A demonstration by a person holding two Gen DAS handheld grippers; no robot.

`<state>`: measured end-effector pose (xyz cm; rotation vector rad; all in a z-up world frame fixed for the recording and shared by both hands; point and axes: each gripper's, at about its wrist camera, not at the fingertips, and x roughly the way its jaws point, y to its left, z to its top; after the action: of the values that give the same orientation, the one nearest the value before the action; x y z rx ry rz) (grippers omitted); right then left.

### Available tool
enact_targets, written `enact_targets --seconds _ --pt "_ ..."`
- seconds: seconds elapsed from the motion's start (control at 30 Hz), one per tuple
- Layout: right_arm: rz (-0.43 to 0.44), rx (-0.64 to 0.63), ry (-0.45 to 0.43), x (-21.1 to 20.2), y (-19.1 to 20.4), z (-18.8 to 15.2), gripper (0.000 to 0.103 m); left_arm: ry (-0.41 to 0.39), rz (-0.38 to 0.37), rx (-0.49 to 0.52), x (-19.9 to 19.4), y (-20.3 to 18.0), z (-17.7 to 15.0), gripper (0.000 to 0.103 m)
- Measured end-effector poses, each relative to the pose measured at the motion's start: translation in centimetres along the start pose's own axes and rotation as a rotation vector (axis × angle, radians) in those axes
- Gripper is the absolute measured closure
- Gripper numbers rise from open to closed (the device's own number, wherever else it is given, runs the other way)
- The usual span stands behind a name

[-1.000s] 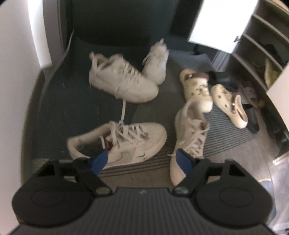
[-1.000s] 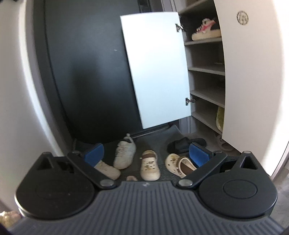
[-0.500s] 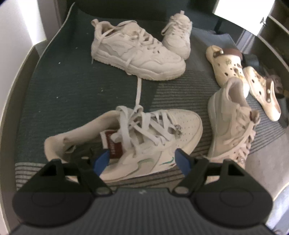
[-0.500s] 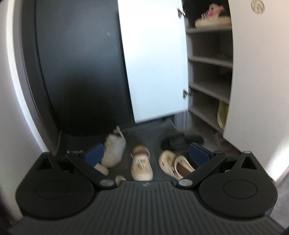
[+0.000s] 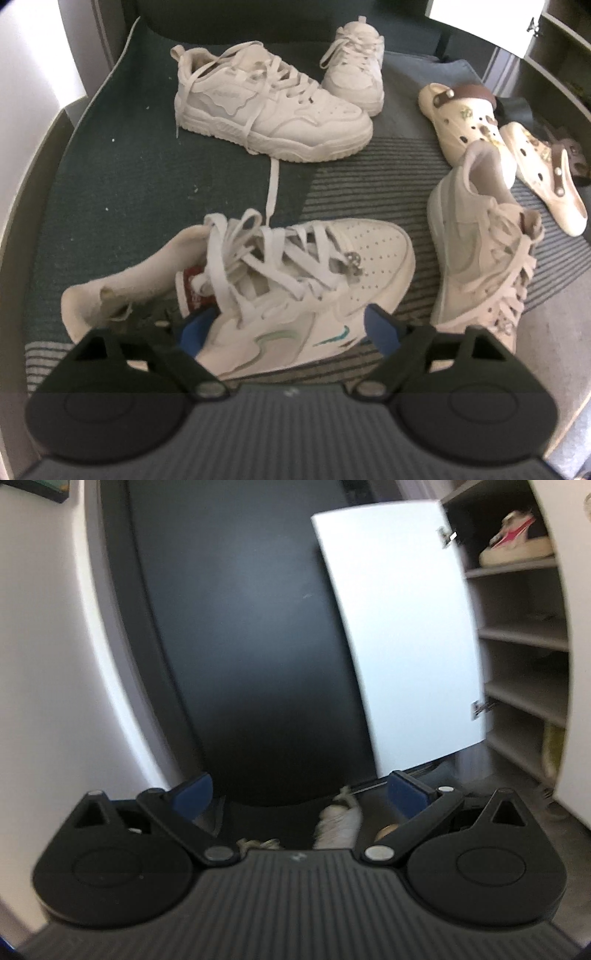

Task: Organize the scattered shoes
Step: 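Close the left tool on the heel collar of the white sneaker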

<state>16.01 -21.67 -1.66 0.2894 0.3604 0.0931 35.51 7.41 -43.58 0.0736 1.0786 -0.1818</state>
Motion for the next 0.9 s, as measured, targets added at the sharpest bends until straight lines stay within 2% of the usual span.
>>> enact_targets --seconds 0.17,0.33,0.47,0.67,0.8,0.9 --pt "0.12 0.029 0.045 0.6 0.5 -0.2 0.0 -0.004 0.001 0.018 0.1 0.0 -0.2 0.02" --pt "0.122 0.034 0.024 0.5 0.6 0.3 0.0 0.002 0.004 0.028 0.5 -0.3 -0.1 0.013" --pt "0.138 0.049 0.037 0.8 0.4 0.1 0.0 0.002 0.007 0.023 0.9 -0.4 0.0 0.011" --pt "0.173 0.109 -0.067 -1.6 -1.0 0.9 0.0 0.005 -0.018 -0.007 0.7 0.3 0.1 0.012" --pt "0.212 0.137 -0.087 -2.2 -1.6 1.2 0.0 0.009 -0.031 -0.013 0.6 0.5 0.2 0.012" --pt "0.246 0.279 -0.153 -3.0 -4.1 1.1 0.0 0.005 -0.04 -0.019 0.5 0.7 0.2 0.012"
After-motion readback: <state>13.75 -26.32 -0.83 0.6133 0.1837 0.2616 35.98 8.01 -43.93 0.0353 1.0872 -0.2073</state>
